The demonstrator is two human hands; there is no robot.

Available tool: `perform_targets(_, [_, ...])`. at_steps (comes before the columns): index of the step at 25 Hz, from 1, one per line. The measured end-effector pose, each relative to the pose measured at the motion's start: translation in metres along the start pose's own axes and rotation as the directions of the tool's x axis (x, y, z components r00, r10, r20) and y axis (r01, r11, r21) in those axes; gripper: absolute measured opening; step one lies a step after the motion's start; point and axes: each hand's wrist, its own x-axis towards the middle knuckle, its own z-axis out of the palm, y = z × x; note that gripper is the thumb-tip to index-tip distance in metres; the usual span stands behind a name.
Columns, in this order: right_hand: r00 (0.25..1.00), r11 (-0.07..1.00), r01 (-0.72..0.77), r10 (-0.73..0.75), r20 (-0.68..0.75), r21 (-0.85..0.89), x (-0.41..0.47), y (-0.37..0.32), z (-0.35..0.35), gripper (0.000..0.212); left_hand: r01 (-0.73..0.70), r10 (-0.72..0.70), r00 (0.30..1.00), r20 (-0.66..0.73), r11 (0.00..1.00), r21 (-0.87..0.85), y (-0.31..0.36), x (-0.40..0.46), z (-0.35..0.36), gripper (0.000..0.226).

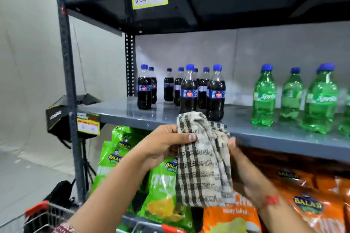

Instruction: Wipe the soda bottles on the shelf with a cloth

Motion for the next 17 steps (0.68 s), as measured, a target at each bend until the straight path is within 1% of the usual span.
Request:
perform_targets(1, [1.0, 0.999, 0.002, -0.002, 0.012, 0.041, -0.001, 0.006, 0.005, 0.087, 0.011, -0.011, 1.0, -0.006, 1.0, -0.002, 0.002, 0.007, 0.003, 0.005])
perform_targets(2, [0.999, 0.999, 0.028, -0.027, -0.025, 0.016, 0.001, 0.01, 0.012, 0.079, 0.018, -0.018, 1.0, -0.004, 1.0, 0.003, 0.003, 0.012, 0.004, 0.002])
perform_targets(3, [0.99, 0.995, 0.07, -0.077, -0.121, -0.065, 0.007, 0.013, 0.018, 0.068, 0.014, -0.014, 1.0, -0.002, 1.0, 0.026, 0.005, 0.019, 0.003, 0.007])
perform_targets(4, [0.96, 0.981, 0.107, -0.144, -0.239, -0.163, 0.014, 0.011, 0.023, 0.054, 0.009, -0.009, 1.0, -0.003, 0.997, 0.071, 0.01, 0.023, 0.001, 0.019])
perform_targets(5, [0.921, 0.96, 0.122, -0.205, -0.332, -0.253, 0.019, 0.007, 0.028, 0.039, 0.004, 0.002, 0.999, -0.036, 0.987, 0.161, 0.017, 0.026, -0.002, 0.036])
perform_targets(6, [0.888, 0.938, 0.132, -0.256, -0.383, -0.32, 0.022, 0.001, 0.032, 0.026, -0.014, 0.039, 0.995, -0.092, 0.966, 0.259, 0.025, 0.03, -0.007, 0.052])
perform_targets(7, [0.854, 0.916, 0.148, -0.309, -0.42, -0.372, 0.025, -0.005, 0.034, 0.016, -0.057, 0.114, 0.981, -0.155, 0.941, 0.332, 0.036, 0.037, -0.014, 0.058])
perform_targets(8, [0.813, 0.893, 0.17, -0.366, -0.453, -0.416, 0.027, -0.012, 0.038, 0.012, -0.116, 0.215, 0.953, -0.214, 0.91, 0.398, 0.049, 0.045, -0.02, 0.049])
perform_targets(9, [0.76, 0.863, 0.186, -0.429, -0.488, -0.469, 0.03, -0.021, 0.042, 0.014, -0.183, 0.327, 0.909, -0.258, 0.87, 0.458, 0.065, 0.054, -0.025, 0.034])
perform_targets(10, [0.686, 0.815, 0.195, -0.51, -0.518, -0.545, 0.035, -0.03, 0.048, 0.02, -0.247, 0.421, 0.863, -0.28, 0.834, 0.493, 0.081, 0.065, -0.031, 0.023])
perform_targets(11, [0.601, 0.741, 0.191, -0.607, -0.52, -0.644, 0.044, -0.038, 0.055, 0.029, -0.309, 0.481, 0.83, -0.283, 0.818, 0.485, 0.094, 0.078, -0.035, 0.02])
perform_targets(12, [0.515, 0.641, 0.18, -0.708, -0.484, -0.746, 0.056, -0.046, 0.062, 0.041, -0.348, 0.506, 0.816, -0.279, 0.816, 0.461, 0.106, 0.093, -0.04, 0.026])
perform_targets(13, [0.437, 0.518, 0.167, -0.802, -0.408, -0.839, 0.069, -0.051, 0.069, 0.053, -0.355, 0.502, 0.826, -0.257, 0.817, 0.455, 0.115, 0.108, -0.045, 0.035])
perform_targets(14, [0.373, 0.377, 0.15, -0.878, -0.301, -0.914, 0.082, -0.055, 0.073, 0.064, -0.336, 0.462, 0.859, -0.222, 0.834, 0.437, 0.122, 0.121, -0.046, 0.041])
perform_targets(15, [0.339, 0.236, 0.115, -0.923, -0.185, -0.965, 0.095, -0.056, 0.074, 0.074, -0.301, 0.398, 0.899, -0.186, 0.867, 0.397, 0.124, 0.134, -0.047, 0.041])
perform_targets(16, [0.327, 0.121, 0.063, -0.94, -0.094, -0.991, 0.106, -0.058, 0.074, 0.081, -0.272, 0.336, 0.932, -0.138, 0.896, 0.351, 0.123, 0.144, -0.049, 0.035])
perform_targets(17, [0.331, 0.033, 0.0, -0.943, -0.031, -0.999, 0.116, -0.058, 0.072, 0.085, -0.242, 0.283, 0.955, -0.091, 0.918, 0.315, 0.124, 0.151, -0.051, 0.023])
